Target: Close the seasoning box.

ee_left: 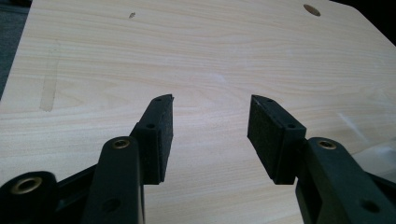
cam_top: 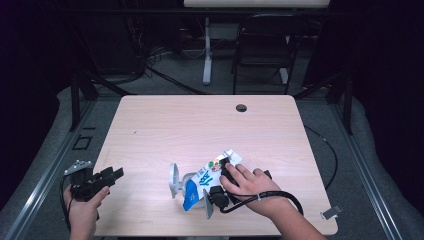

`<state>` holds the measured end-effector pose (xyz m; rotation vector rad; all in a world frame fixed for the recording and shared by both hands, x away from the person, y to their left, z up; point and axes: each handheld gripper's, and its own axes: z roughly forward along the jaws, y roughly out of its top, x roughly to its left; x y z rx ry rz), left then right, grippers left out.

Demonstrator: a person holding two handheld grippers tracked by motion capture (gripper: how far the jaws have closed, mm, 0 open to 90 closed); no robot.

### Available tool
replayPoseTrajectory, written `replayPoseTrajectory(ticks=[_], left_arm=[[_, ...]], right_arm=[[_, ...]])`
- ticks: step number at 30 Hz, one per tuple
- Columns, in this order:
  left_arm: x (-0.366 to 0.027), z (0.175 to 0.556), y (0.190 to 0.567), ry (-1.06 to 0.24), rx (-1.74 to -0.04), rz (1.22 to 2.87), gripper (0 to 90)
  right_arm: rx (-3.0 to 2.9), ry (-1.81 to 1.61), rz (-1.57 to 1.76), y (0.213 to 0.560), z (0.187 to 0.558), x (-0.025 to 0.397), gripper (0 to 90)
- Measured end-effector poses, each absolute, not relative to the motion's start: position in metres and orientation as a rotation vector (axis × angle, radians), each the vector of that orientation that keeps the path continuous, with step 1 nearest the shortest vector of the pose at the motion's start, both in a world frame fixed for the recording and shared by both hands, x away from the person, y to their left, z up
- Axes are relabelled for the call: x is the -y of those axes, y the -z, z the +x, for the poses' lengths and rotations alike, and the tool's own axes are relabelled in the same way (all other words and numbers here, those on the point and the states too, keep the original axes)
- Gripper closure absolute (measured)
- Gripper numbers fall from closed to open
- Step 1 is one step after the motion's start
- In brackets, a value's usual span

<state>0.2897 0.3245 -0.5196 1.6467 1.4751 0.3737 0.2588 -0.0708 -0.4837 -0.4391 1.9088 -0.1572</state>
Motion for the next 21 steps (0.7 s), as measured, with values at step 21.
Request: replayPoseTrajectory(ticks=[21], left_arm=[[-0.3247, 0.2898, 0.5201, -0.374, -1.477, 1.644, 51.2]], right_arm=[[-1.906, 0.14, -0.432, 0.4821, 0.257, 0.0688, 74.6]])
